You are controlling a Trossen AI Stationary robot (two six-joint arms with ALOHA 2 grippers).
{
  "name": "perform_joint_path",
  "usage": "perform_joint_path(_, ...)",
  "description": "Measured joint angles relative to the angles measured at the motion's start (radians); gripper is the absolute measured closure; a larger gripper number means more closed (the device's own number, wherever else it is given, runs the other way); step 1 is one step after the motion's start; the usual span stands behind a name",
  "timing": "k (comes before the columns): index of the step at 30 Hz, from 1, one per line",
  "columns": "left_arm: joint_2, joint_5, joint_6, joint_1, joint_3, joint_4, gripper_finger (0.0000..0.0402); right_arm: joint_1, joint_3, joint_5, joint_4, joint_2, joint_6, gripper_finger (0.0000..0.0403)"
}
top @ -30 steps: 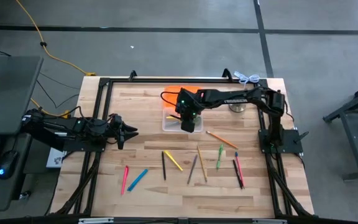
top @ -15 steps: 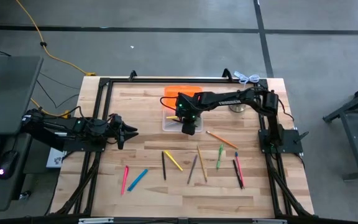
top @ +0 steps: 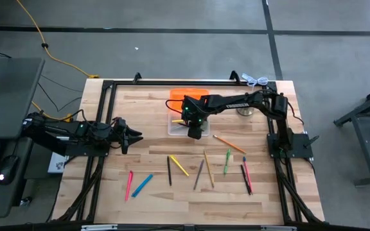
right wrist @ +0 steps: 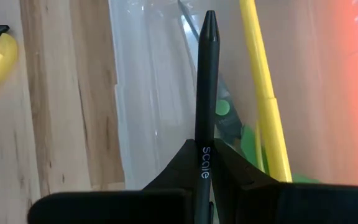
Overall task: Pick & place school supplies into a supply box
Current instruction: Put the top black pen into the orange supply box
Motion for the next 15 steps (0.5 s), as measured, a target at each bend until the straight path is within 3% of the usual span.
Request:
perform_joint_path(5,0.000,0.000,0.000,0.000,0.000,0.000,0.0241,0.000,0.000,-0.007,0.000,0.000,0.003,0.0381)
perform_joint_path(15,0.000,0.008,0.000,0.000,0.000,0.000,0.0241,0.000,0.000,0.005,-0.001,-0.001,0.019,0.0298)
